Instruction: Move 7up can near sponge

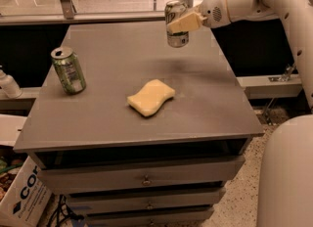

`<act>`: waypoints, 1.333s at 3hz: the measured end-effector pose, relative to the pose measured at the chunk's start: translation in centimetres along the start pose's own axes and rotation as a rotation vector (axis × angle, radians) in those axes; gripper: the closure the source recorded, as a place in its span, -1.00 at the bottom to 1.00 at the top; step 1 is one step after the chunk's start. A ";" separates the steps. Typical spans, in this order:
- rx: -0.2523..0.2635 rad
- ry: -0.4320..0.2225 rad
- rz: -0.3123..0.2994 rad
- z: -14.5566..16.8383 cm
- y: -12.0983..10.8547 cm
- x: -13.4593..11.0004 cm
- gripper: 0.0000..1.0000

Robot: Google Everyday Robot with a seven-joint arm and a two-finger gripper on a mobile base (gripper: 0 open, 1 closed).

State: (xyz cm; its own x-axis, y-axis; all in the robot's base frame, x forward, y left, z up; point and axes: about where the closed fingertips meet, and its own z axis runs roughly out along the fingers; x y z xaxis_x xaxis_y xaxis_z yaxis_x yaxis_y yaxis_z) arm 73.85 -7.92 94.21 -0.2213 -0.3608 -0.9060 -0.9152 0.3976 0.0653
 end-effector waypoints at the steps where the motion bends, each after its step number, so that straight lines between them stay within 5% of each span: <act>1: 0.001 0.006 0.023 -1.6 0.2 1.4 1.00; 3: -0.028 -0.026 0.093 -4.6 2.2 5.1 1.00; 4: -0.084 -0.038 0.107 -4.0 4.6 6.9 1.00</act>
Offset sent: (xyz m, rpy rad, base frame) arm -0.0496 -0.0704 -0.0301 0.0480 0.0783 -0.0530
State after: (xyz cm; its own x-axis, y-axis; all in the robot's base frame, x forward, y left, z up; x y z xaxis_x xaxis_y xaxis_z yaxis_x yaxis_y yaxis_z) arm 66.75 -11.91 89.97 -0.3079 -0.2869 -0.9072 -0.9123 0.3597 0.1959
